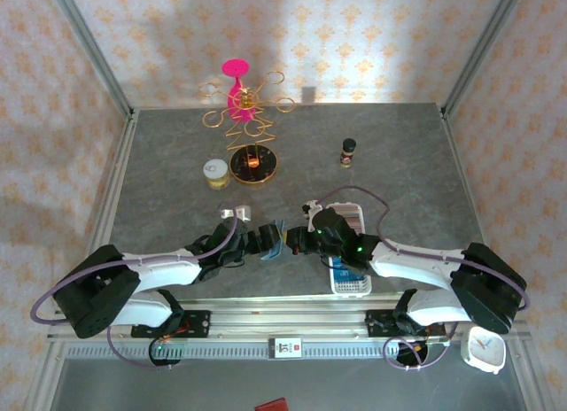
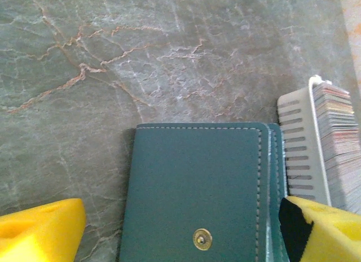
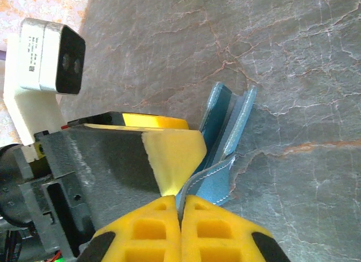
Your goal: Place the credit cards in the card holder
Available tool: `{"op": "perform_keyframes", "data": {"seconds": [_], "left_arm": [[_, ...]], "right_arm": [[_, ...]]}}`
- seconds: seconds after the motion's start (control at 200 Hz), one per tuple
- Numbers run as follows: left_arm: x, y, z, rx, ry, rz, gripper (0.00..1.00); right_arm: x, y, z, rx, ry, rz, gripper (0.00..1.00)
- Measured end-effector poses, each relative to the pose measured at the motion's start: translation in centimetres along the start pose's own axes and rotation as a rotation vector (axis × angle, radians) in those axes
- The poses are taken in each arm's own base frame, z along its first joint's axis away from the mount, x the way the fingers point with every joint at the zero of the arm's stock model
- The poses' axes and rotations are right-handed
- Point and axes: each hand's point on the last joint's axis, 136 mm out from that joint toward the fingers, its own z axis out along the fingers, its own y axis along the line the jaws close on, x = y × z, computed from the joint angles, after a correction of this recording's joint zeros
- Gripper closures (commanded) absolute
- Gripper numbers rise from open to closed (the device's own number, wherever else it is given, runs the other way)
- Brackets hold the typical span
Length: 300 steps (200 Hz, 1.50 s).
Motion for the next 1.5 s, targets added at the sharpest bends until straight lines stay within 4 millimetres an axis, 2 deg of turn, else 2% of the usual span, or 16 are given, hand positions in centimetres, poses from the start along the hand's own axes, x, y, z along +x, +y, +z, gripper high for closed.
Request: {"op": "perform_keyframes", "data": {"seconds": [0.185, 0.24, 0.41, 0.571, 0.691, 0.741, 0.876, 1.001, 1.056, 1.101, 1.341, 1.411, 1.502], "left_arm": [[-0.4, 0.7, -0.1, -0.048, -0.02, 0.008, 0.18], [-0.6, 0.9, -0.3, -0.059, -0.032, 0.009, 0.23], [-1.5, 1.7, -0.9, -0.1, -0.083, 0.0, 0.28], [-1.1, 3.2, -1.4, -0.139, -0.097, -0.015, 0.34], [-0.7, 4.4, -1.5, -0.172, -0.096, -0.027, 0.49], [-0.6, 4.8, -1.5, -0.185, -0.094, -0.03, 0.59], [0.1, 5.8, -1.4, -0.21, -0.079, -0.037, 0.63], [0.2, 6.0, -1.3, -0.211, -0.073, -0.039, 0.65], [0.3, 5.9, -1.3, -0.208, -0.069, -0.04, 0.66], [0.3, 5.8, -1.3, -0.203, -0.064, -0.041, 0.66], [0.7, 5.6, -1.2, -0.179, -0.046, -0.045, 0.72], [0.8, 5.5, -1.2, -0.173, -0.04, -0.046, 0.72], [0.9, 5.3, -1.2, -0.165, -0.038, -0.046, 0.75]], "right_arm": [[-0.5, -0.1, -0.3, 0.013, -0.025, 0.004, 1.0], [-0.7, -0.3, -0.4, 0.027, -0.038, 0.011, 1.0], [-1.0, -1.7, -0.7, 0.097, -0.07, 0.037, 1.0], [-1.1, -3.0, -0.8, 0.157, -0.088, 0.06, 1.0], [-1.0, -4.2, -0.9, 0.209, -0.091, 0.076, 1.0], [-0.8, -4.9, -0.8, 0.237, -0.087, 0.086, 1.0], [0.1, -7.7, 0.0, 0.375, -0.037, 0.108, 0.81], [0.3, -8.9, 0.0, 0.462, -0.009, 0.102, 0.67], [-0.1, -8.6, -0.1, 0.469, -0.013, 0.1, 0.58], [-0.6, -7.9, -0.3, 0.46, -0.02, 0.082, 0.54], [-3.2, -2.1, -1.5, 0.328, -0.081, 0.035, 0.54], [-3.1, -1.5, -1.3, 0.316, -0.074, 0.026, 0.55], [-1.9, -1.1, -0.3, 0.312, -0.032, 0.005, 0.55]]}}
